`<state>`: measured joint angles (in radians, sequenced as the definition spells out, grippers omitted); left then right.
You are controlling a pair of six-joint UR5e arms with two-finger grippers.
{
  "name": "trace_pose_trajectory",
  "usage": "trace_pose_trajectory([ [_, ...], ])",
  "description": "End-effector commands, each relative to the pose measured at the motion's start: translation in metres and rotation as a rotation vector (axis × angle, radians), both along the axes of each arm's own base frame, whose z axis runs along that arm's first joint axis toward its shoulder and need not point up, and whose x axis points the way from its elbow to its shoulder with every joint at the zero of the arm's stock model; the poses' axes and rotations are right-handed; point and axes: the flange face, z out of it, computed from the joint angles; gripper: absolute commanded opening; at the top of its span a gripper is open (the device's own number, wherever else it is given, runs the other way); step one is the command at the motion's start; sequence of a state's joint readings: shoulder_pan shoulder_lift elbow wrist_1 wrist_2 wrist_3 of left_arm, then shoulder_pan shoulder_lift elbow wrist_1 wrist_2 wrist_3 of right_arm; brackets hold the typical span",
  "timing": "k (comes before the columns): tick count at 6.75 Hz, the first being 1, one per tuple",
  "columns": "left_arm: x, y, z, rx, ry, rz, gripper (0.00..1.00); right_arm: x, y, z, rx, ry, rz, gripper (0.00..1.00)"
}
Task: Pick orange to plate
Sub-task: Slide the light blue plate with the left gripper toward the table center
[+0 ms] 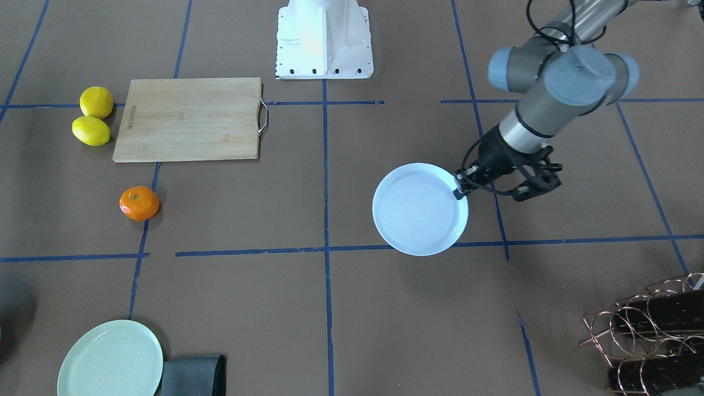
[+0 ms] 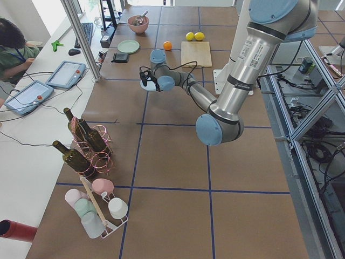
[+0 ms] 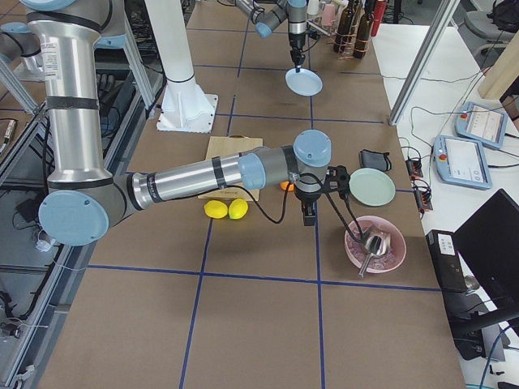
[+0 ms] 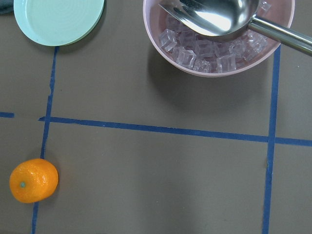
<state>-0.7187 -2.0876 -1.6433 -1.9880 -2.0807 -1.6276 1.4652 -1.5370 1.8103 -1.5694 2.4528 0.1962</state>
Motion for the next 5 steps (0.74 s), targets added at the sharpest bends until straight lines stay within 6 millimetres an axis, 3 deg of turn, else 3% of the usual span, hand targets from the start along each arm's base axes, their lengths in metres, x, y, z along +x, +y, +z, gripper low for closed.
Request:
trace_pose_trajectory([
  [1,0.075,0.02,-0.036,-0.058,0.009,-0.031,0.0,-0.002,0.001,-0.004,0.004,0.0,-0.001,1.0],
  [4,0.109,0.04,-0.033,-0.037,0.033,-0.015,0.0,-0.004,0.001,-0.007,0.007,-0.002,-0.003,1.0],
  [5,0.108,0.04,-0.03,-0.032,0.03,-0.011,0.0,-0.004,0.001,-0.008,0.011,-0.003,-0.003,1.0],
])
